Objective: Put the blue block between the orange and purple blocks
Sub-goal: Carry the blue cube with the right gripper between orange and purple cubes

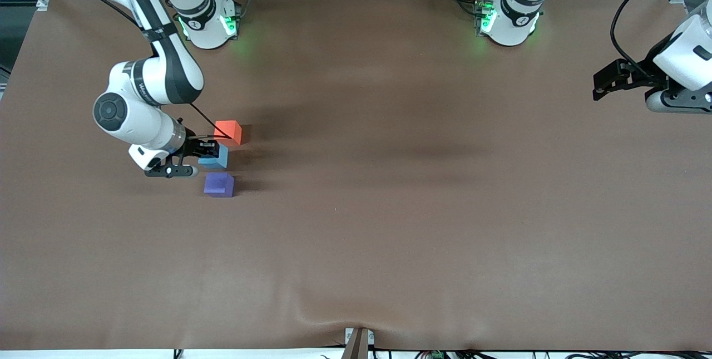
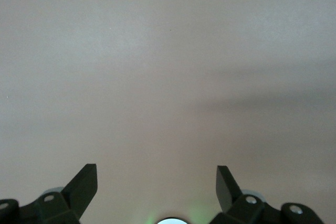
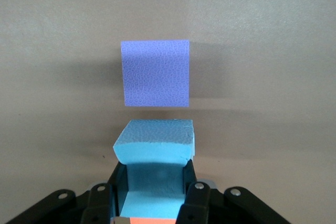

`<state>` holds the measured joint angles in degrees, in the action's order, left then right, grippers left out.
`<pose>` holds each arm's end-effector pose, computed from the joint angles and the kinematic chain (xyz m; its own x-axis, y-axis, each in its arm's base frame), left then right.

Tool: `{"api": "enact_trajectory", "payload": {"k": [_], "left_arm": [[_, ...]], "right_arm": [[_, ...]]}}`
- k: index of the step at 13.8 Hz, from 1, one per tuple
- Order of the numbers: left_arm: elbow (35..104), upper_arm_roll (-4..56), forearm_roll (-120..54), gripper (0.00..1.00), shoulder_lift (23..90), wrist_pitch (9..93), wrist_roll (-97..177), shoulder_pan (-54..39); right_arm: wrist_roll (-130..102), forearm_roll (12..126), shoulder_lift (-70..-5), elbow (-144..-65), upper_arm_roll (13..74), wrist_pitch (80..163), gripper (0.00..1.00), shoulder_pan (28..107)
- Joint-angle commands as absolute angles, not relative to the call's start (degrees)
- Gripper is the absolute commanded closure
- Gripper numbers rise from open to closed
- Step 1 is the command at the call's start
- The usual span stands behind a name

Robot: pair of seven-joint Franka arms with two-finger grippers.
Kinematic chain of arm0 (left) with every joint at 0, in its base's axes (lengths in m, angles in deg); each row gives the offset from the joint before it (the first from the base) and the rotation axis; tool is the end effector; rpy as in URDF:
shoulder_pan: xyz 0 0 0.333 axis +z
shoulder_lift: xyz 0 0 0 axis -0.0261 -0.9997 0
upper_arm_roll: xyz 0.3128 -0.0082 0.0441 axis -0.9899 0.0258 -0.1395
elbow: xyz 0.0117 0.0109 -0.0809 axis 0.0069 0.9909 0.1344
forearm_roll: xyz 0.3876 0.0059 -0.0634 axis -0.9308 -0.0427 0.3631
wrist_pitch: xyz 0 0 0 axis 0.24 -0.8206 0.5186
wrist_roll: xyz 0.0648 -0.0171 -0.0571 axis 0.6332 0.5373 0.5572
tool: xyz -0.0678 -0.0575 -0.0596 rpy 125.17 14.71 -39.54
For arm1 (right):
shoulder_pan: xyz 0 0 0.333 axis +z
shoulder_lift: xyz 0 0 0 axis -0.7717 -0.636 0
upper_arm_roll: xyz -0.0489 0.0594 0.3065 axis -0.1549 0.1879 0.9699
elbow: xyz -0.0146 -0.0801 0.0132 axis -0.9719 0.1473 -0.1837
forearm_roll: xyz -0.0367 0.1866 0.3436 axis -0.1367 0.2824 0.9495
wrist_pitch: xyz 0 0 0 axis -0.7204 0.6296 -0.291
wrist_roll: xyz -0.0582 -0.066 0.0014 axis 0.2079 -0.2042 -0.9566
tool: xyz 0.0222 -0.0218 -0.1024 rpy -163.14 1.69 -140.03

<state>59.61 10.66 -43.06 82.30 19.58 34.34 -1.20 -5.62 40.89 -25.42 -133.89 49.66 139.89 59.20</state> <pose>0.5420 -0.0509 0.6273 0.9948 -0.0815 -0.0608 -0.0827 -0.9964 -0.0176 0.5242 0.0890 0.2726 0.9938 -0.0008 -0.1116 -0.0113 -0.9955 -0.0939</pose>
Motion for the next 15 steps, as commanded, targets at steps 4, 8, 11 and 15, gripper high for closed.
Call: {"api": "enact_trajectory", "payload": {"k": [4,8,11,15], "left_arm": [[59.0,10.7,-42.5,0.00,82.1,19.6,33.8,-0.9],[59.0,10.7,-42.4,0.00,82.1,19.6,33.8,-0.8],[59.0,10.7,-42.1,0.00,81.6,19.6,33.7,-0.7],[59.0,10.7,-42.6,0.00,81.4,19.6,33.7,-1.0]], "right_arm": [[-7.2,42.1,-26.8,-138.3,50.1,147.7,1.00,59.8],[-7.2,42.1,-28.5,-139.3,50.2,151.3,1.00,60.3],[-7.1,42.1,-29.2,-139.3,50.2,152.1,1.00,60.3],[-7.0,42.2,-29.9,-139.1,50.3,152.0,0.54,60.6]]}}
